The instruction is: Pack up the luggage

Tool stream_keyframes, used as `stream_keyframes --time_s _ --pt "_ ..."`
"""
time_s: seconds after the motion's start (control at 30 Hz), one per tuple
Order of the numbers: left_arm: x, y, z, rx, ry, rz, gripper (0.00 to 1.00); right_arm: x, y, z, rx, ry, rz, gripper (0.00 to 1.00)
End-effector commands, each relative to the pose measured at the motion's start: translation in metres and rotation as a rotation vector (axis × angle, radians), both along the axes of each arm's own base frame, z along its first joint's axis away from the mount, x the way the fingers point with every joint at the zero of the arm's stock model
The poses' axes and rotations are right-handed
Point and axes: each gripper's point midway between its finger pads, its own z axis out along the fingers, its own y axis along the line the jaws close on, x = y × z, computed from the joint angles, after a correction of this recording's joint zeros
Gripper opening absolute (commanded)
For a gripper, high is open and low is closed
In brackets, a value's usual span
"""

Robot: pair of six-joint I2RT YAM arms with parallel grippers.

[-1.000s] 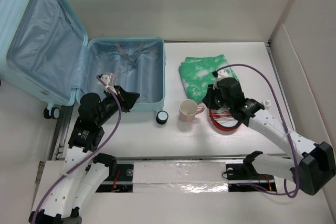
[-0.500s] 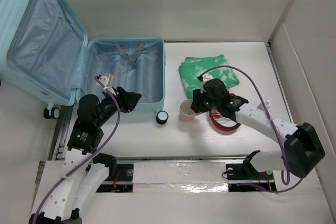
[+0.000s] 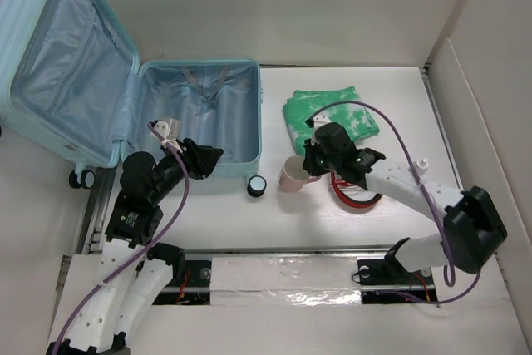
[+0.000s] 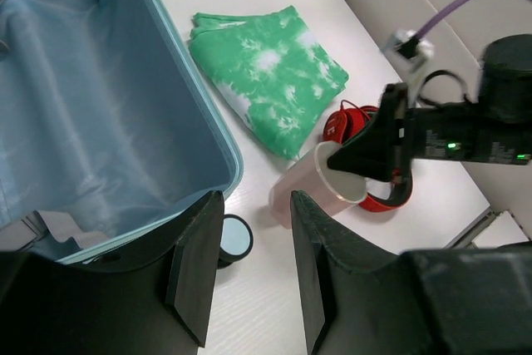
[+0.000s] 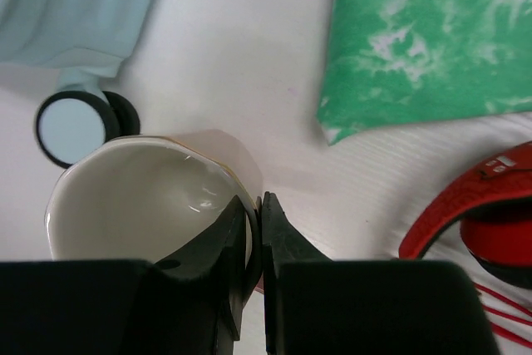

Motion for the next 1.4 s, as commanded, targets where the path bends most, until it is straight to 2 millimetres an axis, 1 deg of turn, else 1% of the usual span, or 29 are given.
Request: stream_keyframes --time_s 0.0,0.07,0.1,0.17,0.2,0.23,0.27,0.3,0.33,0.37,0.4,0.43,0.47,0.5,0.53,0.57,0.63,0.67,0.7,0.73,0.77,0.8,0.97,1.0,1.07,1.2,1.27,1.3,1.37 --pt "0.002 0.003 0.011 -0.008 -0.047 0.017 0.35 0.019 0.022 0.132 0.236 -0.294 -0.005 0.00" --pt "0.003 0.005 0.012 -0.010 -0.047 0.032 0.35 0.026 0.032 0.173 0.290 -0.376 0.004 0.00" --pt "0.004 0.005 0.012 -0.011 -0.044 0.037 0.35 0.028 0.041 0.182 0.304 -0.391 0.017 0.00" --pt "0.003 0.007 0.013 -0.014 -0.045 0.050 0.35 0.036 0.058 0.196 0.314 -0.411 0.041 0.00" --pt "0.004 0.010 0.014 -0.012 -0.046 0.065 0.35 0.042 0.080 0.188 0.307 -0.399 0.071 0.00" --pt "0.003 0.011 0.015 -0.012 -0.050 0.073 0.35 0.049 0.093 0.210 0.344 -0.443 0.081 0.00" --pt "0.003 0.013 0.017 -0.015 -0.056 0.081 0.35 0.054 0.105 0.213 0.352 -0.453 0.093 0.00" --pt "0.004 0.015 0.018 -0.013 -0.058 0.096 0.35 0.069 0.121 0.200 0.340 -0.444 0.100 0.00" --pt "0.002 0.016 0.019 -0.014 -0.062 0.099 0.35 0.073 0.137 0.224 0.379 -0.485 0.115 0.00" --pt "0.002 0.017 0.020 -0.016 -0.064 0.104 0.35 0.078 0.151 0.230 0.394 -0.515 0.123 0.00" --pt "0.002 0.018 0.020 -0.015 -0.063 0.110 0.34 0.088 0.159 0.232 0.395 -0.534 0.119 0.00" --pt "0.001 0.018 0.023 -0.019 -0.075 0.111 0.34 0.098 0.182 0.205 0.357 -0.504 0.140 0.00" --pt "0.000 0.019 0.024 -0.020 -0.077 0.116 0.34 0.103 0.197 0.229 0.381 -0.552 0.145 0.00" --pt "0.000 0.020 0.025 -0.022 -0.079 0.122 0.34 0.113 0.204 0.223 0.361 -0.549 0.138 0.00" --pt "-0.001 0.021 0.026 -0.022 -0.081 0.125 0.34 0.120 0.227 0.191 0.321 -0.514 0.154 0.00" --pt "-0.001 0.019 0.026 -0.024 -0.082 0.119 0.34 0.122 0.240 0.216 0.343 -0.554 0.149 0.00" --pt "-0.001 0.020 0.026 -0.022 -0.081 0.122 0.34 0.127 0.258 0.209 0.316 -0.559 0.147 0.00" --pt "-0.001 0.020 0.026 -0.022 -0.081 0.122 0.33 0.132 0.271 0.188 0.272 -0.569 0.135 0.00" --pt "-0.001 0.020 0.025 -0.020 -0.075 0.125 0.33 0.143 0.270 0.202 0.279 -0.614 0.086 0.00" --pt "-0.001 0.021 0.025 -0.020 -0.075 0.127 0.33 0.139 0.281 0.199 0.278 -0.618 0.102 0.00" --pt "-0.001 0.022 0.025 -0.019 -0.076 0.133 0.33 0.149 0.283 0.179 0.230 -0.622 0.081 0.00" --pt "0.000 0.023 0.025 -0.017 -0.075 0.144 0.33 0.149 0.289 0.185 0.239 -0.647 0.073 0.00" --pt "-0.001 0.029 0.028 -0.020 -0.075 0.178 0.30 0.168 0.286 0.152 0.130 -0.699 -0.003 0.00" --pt "0.000 0.032 0.028 -0.019 -0.074 0.196 0.30 0.173 0.287 0.152 0.151 -0.722 -0.032 0.00" --pt "0.001 0.034 0.029 -0.019 -0.070 0.212 0.29 0.170 0.286 0.138 0.080 -0.759 -0.053 0.00" --pt "0.003 0.040 0.029 -0.025 -0.063 0.250 0.27 0.175 0.277 0.136 0.053 -0.811 -0.143 0.00" --pt "0.003 0.041 0.030 -0.028 -0.062 0.256 0.27 0.169 0.279 0.135 0.054 -0.821 -0.143 0.00" --pt "0.004 0.042 0.030 -0.026 -0.061 0.262 0.27 0.162 0.285 0.123 0.048 -0.809 -0.114 0.00" --pt "0.004 0.043 0.031 -0.030 -0.062 0.269 0.27 0.152 0.291 0.116 0.070 -0.788 -0.088 0.03"
